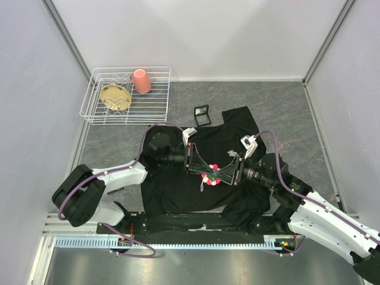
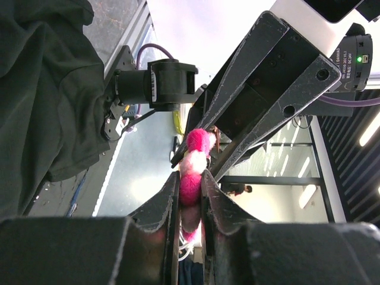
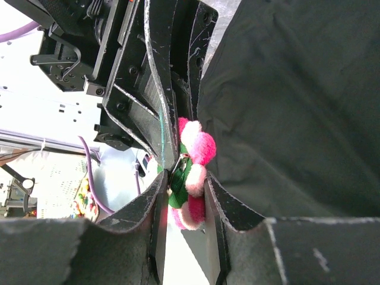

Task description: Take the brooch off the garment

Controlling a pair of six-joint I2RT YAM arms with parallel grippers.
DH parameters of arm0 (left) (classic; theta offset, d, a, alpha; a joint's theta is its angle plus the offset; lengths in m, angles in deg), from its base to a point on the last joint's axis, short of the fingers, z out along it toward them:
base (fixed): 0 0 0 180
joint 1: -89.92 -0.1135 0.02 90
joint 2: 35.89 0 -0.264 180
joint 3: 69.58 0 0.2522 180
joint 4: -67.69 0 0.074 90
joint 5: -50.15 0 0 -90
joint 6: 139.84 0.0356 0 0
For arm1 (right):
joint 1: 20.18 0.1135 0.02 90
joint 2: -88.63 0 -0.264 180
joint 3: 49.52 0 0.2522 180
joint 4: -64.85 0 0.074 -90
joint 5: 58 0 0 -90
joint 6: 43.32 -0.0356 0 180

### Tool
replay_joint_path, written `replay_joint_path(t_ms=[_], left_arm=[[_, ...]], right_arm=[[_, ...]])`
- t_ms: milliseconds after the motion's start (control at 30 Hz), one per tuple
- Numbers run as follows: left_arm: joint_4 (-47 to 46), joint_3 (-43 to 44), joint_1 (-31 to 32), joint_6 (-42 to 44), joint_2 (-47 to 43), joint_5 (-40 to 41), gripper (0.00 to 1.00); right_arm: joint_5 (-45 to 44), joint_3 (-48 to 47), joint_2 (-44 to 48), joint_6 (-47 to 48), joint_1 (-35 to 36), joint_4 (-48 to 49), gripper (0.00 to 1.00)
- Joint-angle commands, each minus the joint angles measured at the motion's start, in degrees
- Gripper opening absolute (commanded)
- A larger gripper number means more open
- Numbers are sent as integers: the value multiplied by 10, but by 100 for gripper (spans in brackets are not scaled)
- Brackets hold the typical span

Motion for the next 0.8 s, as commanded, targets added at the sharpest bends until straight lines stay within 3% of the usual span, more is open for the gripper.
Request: replay_joint_path(t_ms=[0,767], left_arm=[[15,24,22,31,-17,51,2],[41,35,33,35,-18,75,2]], right_arm=[[21,-7,-10,-28,14,109,33],[18,1,-30,-49,23,149,39]])
